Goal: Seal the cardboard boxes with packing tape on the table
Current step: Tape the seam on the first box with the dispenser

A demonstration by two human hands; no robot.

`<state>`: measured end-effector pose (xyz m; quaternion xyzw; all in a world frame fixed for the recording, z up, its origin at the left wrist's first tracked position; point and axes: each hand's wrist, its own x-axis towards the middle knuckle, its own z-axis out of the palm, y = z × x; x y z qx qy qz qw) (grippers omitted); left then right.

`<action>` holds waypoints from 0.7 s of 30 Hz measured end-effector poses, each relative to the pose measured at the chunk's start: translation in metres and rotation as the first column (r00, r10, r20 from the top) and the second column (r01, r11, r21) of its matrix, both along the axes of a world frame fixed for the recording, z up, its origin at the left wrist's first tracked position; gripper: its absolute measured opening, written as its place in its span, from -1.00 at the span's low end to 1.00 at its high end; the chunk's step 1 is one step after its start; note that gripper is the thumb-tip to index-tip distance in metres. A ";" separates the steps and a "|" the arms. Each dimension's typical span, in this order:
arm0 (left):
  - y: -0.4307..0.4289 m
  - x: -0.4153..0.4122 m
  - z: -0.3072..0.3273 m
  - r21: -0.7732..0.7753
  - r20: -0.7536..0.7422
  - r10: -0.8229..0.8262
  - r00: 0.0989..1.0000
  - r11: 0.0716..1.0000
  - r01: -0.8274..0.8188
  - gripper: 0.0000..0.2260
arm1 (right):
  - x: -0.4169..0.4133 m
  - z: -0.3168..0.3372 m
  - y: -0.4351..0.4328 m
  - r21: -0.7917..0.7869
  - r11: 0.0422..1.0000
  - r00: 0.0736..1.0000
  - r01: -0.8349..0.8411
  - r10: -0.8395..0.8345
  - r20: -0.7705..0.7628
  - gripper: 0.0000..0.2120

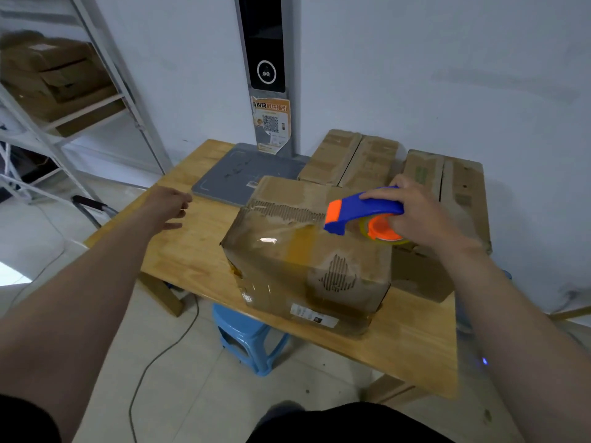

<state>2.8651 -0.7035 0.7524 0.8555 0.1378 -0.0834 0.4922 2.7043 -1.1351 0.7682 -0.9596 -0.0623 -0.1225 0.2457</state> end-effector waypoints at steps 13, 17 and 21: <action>-0.135 -0.005 -0.006 0.226 -0.066 -0.756 0.651 0.624 0.748 -0.70 | 0.017 0.033 0.004 -0.005 1.000 1.000 -0.002 0.002 0.003 -0.34; -0.150 -0.005 -0.011 0.193 -0.156 -0.854 0.497 0.467 0.863 -0.59 | 0.013 0.031 0.001 0.017 1.000 1.000 0.011 -0.011 -0.007 -0.32; -0.152 -0.002 -0.022 0.366 -0.059 -0.864 0.499 0.446 0.817 -0.82 | 0.006 0.029 -0.006 0.050 0.998 0.999 0.036 -0.036 -0.007 -0.32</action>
